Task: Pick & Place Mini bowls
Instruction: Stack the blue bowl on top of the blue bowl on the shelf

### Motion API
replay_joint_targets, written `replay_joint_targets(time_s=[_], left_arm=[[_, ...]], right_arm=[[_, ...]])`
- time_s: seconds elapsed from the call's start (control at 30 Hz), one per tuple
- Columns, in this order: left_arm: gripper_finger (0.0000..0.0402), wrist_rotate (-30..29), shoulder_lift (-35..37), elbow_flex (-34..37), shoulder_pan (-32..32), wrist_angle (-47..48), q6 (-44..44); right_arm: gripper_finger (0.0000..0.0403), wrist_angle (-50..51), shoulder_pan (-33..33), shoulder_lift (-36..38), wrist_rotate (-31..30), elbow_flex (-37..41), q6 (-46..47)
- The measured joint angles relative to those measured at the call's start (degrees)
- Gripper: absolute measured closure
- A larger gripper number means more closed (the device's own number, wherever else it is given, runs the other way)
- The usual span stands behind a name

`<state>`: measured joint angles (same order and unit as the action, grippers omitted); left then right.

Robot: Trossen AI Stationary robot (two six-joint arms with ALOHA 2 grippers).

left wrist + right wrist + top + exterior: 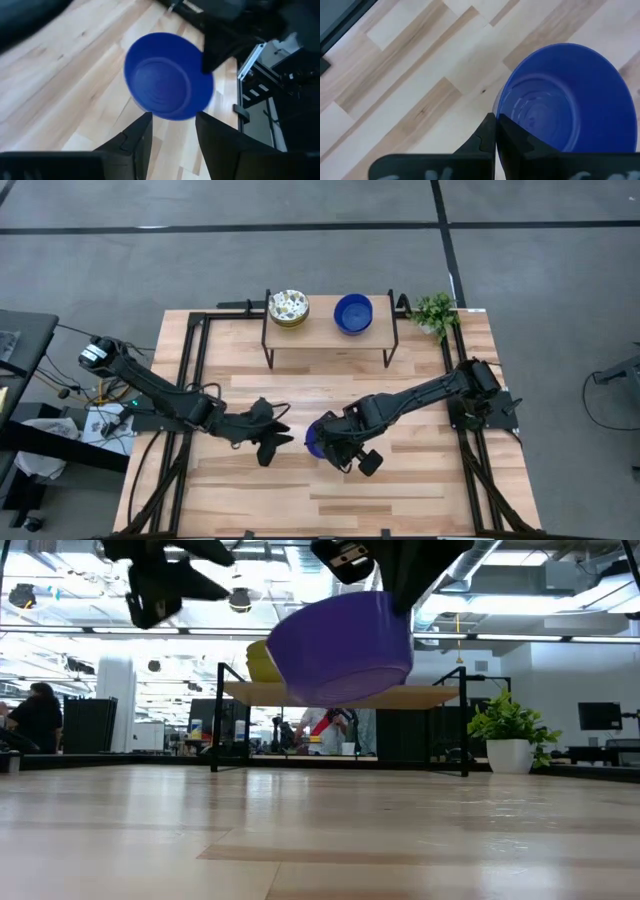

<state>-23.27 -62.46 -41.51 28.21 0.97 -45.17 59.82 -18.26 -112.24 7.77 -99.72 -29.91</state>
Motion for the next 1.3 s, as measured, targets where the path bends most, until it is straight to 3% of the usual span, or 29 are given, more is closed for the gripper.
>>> replay_joint_targets(time_s=[0.47, 0.6, 1.07, 1.3], left_arm=[[0.0258, -12.61, 1.40, 0.02, 9.74, -1.05, 2.98], [0.0259, -12.76, 1.40, 0.02, 10.46, -1.38, 3.00], [0.0259, -13.92, 1.38, 0.02, 10.36, -3.23, 6.28], [0.0259, -14.70, 1.38, 0.02, 10.34, -3.59, 7.18]], right_arm=[[0.0403, 0.98, 0.40, 4.31, -0.25, 0.04, 3.95], [0.0403, 0.24, 0.40, 7.19, -1.06, 0.04, 5.89], [0.0403, -0.30, 0.40, 19.93, -13.53, 0.04, 13.91], [0.0403, -0.25, 0.42, 22.90, -15.58, 0.04, 14.53]])
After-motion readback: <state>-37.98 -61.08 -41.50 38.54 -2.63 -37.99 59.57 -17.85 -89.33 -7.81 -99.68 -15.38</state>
